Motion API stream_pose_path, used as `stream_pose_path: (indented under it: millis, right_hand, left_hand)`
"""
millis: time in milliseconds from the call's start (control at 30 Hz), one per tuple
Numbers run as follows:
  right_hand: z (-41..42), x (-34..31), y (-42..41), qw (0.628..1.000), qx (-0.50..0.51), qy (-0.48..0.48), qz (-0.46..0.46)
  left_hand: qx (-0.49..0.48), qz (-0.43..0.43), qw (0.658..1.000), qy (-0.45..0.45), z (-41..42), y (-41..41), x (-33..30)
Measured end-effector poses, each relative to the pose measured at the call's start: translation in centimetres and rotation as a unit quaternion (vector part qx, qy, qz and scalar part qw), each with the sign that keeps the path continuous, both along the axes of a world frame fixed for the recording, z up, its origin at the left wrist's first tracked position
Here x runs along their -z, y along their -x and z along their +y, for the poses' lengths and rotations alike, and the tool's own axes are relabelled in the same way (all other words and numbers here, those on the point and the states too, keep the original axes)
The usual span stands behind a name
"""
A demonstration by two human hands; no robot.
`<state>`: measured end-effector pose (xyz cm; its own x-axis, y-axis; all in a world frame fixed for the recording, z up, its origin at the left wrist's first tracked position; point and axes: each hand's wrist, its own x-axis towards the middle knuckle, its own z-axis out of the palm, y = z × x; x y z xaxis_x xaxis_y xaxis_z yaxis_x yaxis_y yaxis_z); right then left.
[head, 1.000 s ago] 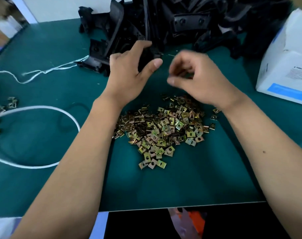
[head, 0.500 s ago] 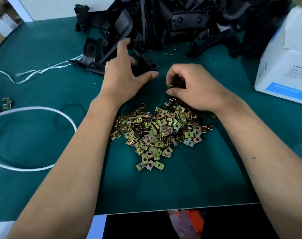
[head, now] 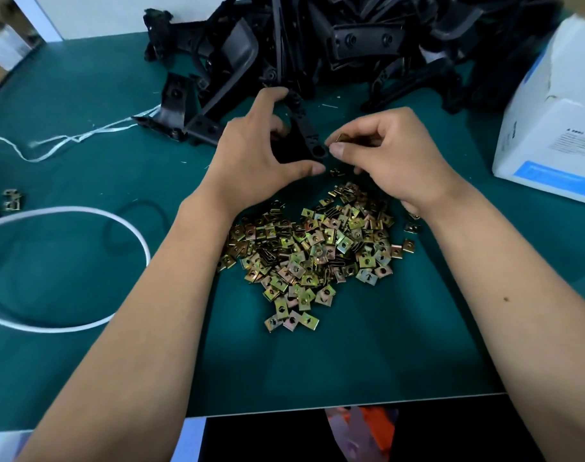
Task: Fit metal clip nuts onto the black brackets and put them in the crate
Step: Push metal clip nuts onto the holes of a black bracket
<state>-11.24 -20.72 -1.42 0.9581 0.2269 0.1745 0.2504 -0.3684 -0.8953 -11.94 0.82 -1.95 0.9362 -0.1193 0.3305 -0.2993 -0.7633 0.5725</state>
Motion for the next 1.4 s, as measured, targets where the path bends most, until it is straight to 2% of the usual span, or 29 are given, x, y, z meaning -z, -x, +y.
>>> stream_pose_path:
  millis: [200, 333, 467, 633, 800, 1233, 1400]
  right_hand:
    - [0.5, -0.5, 0.3, 0.972, -0.008, -0.177, 0.153]
    - [0.8, -0.5, 0.5, 0.958, 0.007, -0.242, 0.152]
    - [0.6, -0.5, 0.4, 0.962, 0.049, -0.238, 0.129]
    - [0.5, -0.4, 0.4, 0.961, 0.068, -0.227, 0.142]
    - [0.6, -0.6, 0.4, 0.952, 0.060, -0.257, 0.155]
    - [0.9, -0.5, 0.8, 0.964, 0.065, -0.221, 0.133]
    - [1.1, -0.6, 0.9, 0.957, 0.027, -0.247, 0.148]
  left_hand:
    - [0.012, -0.032, 0.999, 0.018, -0.4, -0.1, 0.2]
    - [0.019, -0.054, 0.998, 0.041, -0.6, -0.2, 0.2]
    - [0.020, -0.067, 0.997, 0.041, -0.7, -0.1, 0.1]
    - [0.019, -0.073, 0.996, 0.040, -0.7, 0.0, 0.1]
    - [0.018, -0.073, 0.997, 0.032, -0.8, 0.0, 0.0]
    - [0.020, -0.080, 0.996, 0.024, -1.0, 0.0, 0.0]
    - [0.025, -0.080, 0.996, 0.032, -1.3, 0.0, 0.1]
